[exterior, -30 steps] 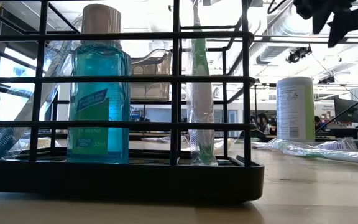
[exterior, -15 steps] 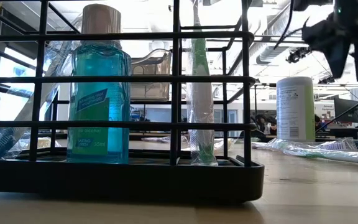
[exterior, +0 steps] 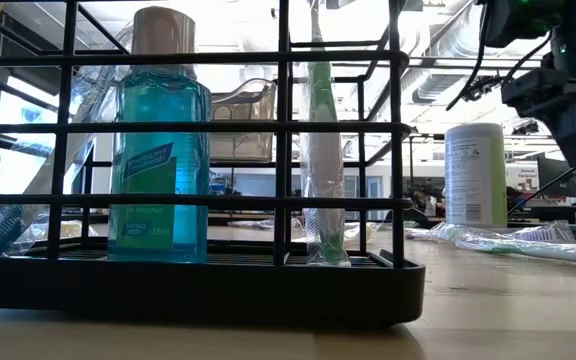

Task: Pick & Place toothbrushing station
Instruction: Put the bottom purple toothbrush into the black wire organizer

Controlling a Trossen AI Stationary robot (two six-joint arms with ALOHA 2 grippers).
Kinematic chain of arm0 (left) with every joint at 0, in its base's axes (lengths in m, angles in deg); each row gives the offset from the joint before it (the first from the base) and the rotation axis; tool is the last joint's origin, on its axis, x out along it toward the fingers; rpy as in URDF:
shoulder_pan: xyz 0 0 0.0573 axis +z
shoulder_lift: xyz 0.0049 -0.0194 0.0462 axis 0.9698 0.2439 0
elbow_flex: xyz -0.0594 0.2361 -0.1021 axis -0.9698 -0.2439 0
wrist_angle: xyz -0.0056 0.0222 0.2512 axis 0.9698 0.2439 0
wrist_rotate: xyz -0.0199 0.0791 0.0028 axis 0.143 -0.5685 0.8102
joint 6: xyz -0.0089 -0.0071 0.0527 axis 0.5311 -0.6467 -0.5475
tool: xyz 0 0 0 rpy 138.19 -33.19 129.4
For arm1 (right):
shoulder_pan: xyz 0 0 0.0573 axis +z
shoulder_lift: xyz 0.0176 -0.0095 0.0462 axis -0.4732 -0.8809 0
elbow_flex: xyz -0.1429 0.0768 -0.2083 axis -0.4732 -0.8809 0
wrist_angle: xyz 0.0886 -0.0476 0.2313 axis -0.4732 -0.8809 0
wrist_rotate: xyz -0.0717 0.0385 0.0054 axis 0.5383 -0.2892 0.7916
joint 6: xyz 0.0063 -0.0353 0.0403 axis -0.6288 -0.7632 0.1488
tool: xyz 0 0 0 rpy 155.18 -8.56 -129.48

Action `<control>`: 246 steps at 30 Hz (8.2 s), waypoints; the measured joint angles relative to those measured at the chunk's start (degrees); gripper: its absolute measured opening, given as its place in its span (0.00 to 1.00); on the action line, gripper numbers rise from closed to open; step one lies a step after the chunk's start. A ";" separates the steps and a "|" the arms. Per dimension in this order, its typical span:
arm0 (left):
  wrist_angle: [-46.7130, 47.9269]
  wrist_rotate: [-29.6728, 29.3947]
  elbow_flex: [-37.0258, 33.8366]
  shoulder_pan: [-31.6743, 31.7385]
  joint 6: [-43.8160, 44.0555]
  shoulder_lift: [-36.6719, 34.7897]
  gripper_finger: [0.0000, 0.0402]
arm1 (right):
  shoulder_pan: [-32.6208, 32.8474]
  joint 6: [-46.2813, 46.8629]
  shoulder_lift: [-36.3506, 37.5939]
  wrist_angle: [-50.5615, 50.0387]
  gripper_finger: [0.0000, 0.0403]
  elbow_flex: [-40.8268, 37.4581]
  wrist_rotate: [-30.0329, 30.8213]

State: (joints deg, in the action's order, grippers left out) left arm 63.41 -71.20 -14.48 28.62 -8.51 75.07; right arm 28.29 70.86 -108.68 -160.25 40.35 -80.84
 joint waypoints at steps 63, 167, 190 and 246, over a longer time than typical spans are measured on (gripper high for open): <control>2.79 8.96 0.00 0.00 13.33 0.07 0.32 | 2.13 -24.85 -22.55 28.15 0.63 2.32 7.84; -32.51 35.73 4.18 30.96 67.00 5.93 0.32 | 26.06 -134.27 -22.07 39.62 0.01 50.42 54.21; -26.25 54.55 13.42 41.42 74.42 14.72 0.32 | 28.05 -153.63 -26.38 46.29 0.01 50.42 59.52; -30.70 57.18 13.38 41.27 74.03 17.33 0.32 | 19.33 -158.68 -30.08 54.64 0.01 50.42 48.82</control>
State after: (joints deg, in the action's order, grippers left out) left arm 32.72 -14.02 -1.10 69.88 65.52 92.41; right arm 47.62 -87.82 -138.76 -105.61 90.77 -32.01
